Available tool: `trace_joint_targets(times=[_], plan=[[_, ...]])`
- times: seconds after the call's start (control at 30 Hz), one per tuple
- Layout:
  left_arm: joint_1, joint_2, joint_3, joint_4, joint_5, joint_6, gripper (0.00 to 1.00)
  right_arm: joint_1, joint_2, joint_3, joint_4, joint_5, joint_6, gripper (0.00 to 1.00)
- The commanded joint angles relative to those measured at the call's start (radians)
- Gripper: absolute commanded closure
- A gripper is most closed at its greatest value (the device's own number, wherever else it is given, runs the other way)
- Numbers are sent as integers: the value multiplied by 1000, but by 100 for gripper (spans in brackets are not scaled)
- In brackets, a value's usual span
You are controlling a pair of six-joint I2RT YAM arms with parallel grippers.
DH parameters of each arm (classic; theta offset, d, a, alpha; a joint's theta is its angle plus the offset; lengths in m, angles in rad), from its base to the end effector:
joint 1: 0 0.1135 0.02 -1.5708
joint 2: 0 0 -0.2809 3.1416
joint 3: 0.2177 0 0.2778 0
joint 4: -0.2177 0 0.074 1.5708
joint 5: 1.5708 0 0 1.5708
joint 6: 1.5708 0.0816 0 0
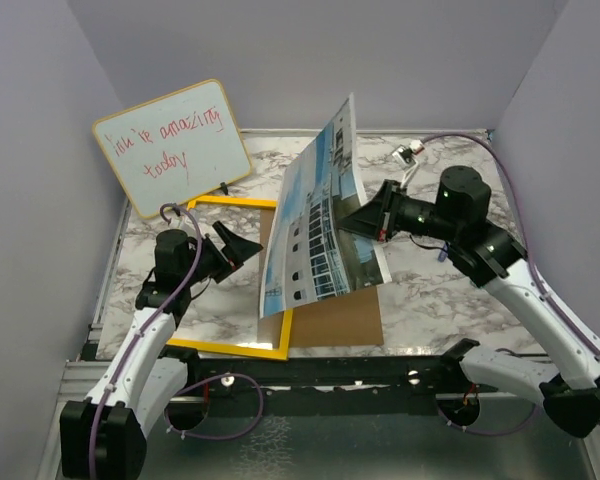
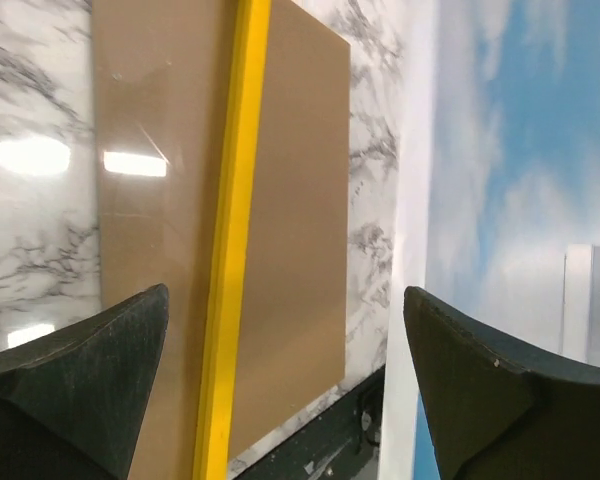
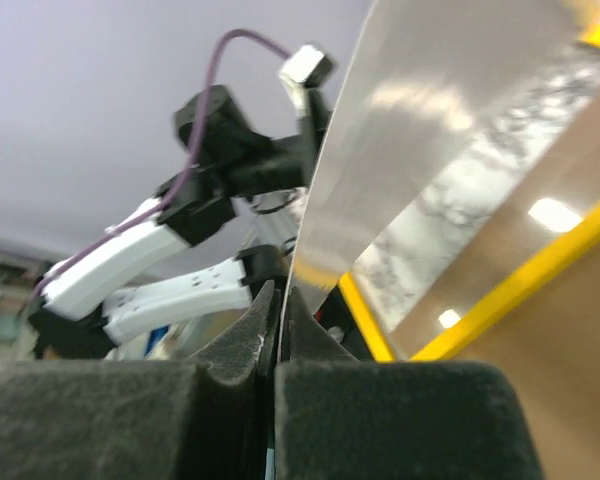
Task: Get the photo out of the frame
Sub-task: Place the photo in the photo frame.
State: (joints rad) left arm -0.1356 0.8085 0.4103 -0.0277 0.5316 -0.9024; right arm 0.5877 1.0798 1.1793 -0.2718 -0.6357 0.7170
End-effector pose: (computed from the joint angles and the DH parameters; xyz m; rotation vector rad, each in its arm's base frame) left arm 0.2230 -0.0722 0.2072 -0.4453 2.0919 -1.1714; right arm 0.2137 0.2006 0.4239 -0.4001 1.9215 1.4603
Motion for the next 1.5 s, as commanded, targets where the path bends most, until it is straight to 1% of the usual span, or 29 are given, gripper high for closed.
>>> trace_joint_targets(times=[0.0, 0.07, 0.1, 0.17, 0.27, 0.37, 0.43, 0.47, 0.53, 0.6, 0.67, 0.7, 0.77, 0.8, 0.83, 0.87, 0.9, 0.97, 1.03, 1.1, 1.17, 1.33, 1.37, 1.4, 1.47], plan=[[31, -23, 106, -233, -155, 105, 1, -3, -165, -100, -228, 368, -49, 100], [38, -20, 123, -270, -191, 118, 1, -3, -198, -173, -319, 475, -39, 100], [40, -20, 123, -272, -195, 117, 1, -3, -210, -226, -333, 497, -18, 99], [40, -22, 111, -258, -186, 108, 1, -3, -240, -353, -332, 525, 75, 100], [40, -30, 70, -207, -153, 77, 1, -3, -294, -557, -221, 522, 220, 100], [41, -22, 29, -155, -84, 76, 1, -3, -318, -693, -103, 533, 319, 100], [41, 1, 35, -148, -25, 139, 1, -10, -286, -713, -78, 570, 342, 100], [41, 23, 55, -177, -7, 176, 1, -13, -258, -695, -97, 583, 358, 100], [41, 67, 97, -185, 46, 216, 1, -13, -218, -674, -86, 547, 355, 100], [39, 88, 141, -272, -12, 262, 1, -14, -207, -687, -63, 511, 368, 100], [36, 74, 131, -286, -39, 247, 1, -14, -212, -717, -42, 486, 377, 99], [27, 65, 120, -280, -54, 233, 1, -14, -219, -732, -37, 471, 378, 96], [-9, 66, 114, -276, -76, 222, 1, -15, -229, -763, -21, 433, 371, 84], [-45, 81, 117, -277, -90, 222, 1, -15, -227, -773, -14, 412, 354, 79], [-90, 105, 123, -278, -114, 226, 1, -14, -224, -771, -37, 406, 340, 73], [-133, 135, 129, -283, -144, 232, 1, -14, -216, -763, -69, 410, 324, 69], [-177, 166, 135, -287, -176, 236, 1, -15, -211, -758, -95, 414, 302, 68], [-231, 207, 141, -282, -226, 238, 1, -14, -200, -750, -120, 416, 263, 69], [-243, 201, 127, -240, -231, 230, 1, -15, -189, -751, -119, 413, 244, 66], [-243, 177, 110, -212, -253, 213, 1, -15, -162, -739, -129, 413, 222, 56], [-242, 173, 102, -201, -257, 208, 1, -14, -126, -725, -156, 434, 205, 50], [-245, 243, 71, -136, -159, 204, 1, -15, -67, -687, -239, 528, 178, 38], [-248, 262, 66, -126, -153, 197, 1, -15, -57, -676, -257, 550, 175, 33], [-254, 277, 61, -112, -149, 185, 2, -15, -48, -671, -268, 569, 172, 31], [-276, 294, 49, -69, -147, 158, 2, -15, -38, -670, -251, 574, 157, 31]])
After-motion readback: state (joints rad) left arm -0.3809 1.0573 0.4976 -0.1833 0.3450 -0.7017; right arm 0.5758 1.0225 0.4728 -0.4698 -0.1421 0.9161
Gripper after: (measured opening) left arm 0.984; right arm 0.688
